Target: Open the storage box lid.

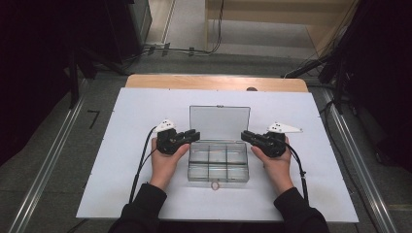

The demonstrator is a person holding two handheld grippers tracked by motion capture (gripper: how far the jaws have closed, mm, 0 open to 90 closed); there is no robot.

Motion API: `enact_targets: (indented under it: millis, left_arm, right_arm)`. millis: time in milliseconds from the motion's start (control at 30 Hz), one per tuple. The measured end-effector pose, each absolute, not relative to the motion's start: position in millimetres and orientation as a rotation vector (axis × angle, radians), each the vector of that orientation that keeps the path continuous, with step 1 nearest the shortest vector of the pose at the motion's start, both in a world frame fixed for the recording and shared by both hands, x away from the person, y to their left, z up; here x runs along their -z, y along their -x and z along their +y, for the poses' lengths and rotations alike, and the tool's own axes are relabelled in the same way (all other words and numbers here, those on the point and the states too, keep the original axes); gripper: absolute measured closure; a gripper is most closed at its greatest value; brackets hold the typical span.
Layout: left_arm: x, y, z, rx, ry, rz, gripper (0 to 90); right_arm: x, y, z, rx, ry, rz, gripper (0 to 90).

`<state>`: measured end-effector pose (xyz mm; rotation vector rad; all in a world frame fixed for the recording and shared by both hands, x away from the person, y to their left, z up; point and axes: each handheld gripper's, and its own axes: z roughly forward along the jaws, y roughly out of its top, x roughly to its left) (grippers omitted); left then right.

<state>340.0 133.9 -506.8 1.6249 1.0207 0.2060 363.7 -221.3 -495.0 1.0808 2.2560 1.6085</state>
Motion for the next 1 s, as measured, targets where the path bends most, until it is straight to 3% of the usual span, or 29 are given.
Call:
enact_targets:
  millis: [1000]
  left_arm:
    - [514,-351,134,-0.146,-1.573,1.061,68.4]
  right_arm:
    - [506,-380,-225,-1.736,-1.222,2.243,75.4]
